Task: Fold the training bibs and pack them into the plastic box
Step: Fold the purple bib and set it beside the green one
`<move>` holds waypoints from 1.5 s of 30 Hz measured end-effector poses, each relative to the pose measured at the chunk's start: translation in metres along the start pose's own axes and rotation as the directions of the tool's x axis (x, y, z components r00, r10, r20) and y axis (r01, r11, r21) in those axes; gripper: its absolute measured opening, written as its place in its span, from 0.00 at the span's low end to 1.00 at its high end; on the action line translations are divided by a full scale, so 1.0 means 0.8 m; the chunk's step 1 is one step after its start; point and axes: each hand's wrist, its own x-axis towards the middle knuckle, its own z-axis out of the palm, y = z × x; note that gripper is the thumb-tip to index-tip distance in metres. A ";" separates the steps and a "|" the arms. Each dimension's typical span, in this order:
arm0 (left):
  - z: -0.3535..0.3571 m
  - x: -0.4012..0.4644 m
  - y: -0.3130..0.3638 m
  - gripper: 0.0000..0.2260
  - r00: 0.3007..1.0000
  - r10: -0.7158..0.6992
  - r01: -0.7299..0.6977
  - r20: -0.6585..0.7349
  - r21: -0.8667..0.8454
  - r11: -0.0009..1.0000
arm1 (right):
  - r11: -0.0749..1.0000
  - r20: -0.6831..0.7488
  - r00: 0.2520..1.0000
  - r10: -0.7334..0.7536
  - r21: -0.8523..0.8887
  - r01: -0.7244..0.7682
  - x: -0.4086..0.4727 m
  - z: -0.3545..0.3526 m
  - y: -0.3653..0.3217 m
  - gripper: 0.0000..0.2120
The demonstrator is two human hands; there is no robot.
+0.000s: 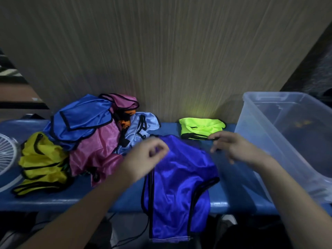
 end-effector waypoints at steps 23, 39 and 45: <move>-0.012 0.067 -0.054 0.16 0.958 -0.281 0.245 0.052 0.361 0.900 | 0.841 0.024 0.965 0.260 0.485 -0.239 0.061 0.089 -0.017 0.13; -0.015 0.068 -0.060 0.12 0.971 -0.239 0.216 0.025 0.346 0.913 | 0.973 -0.113 0.993 0.035 0.230 -0.009 0.069 0.083 -0.002 0.23; -0.020 0.070 -0.056 0.10 0.983 -0.178 0.163 0.035 0.261 0.951 | 0.997 0.008 1.000 0.012 -0.079 -0.011 0.072 0.091 -0.002 0.12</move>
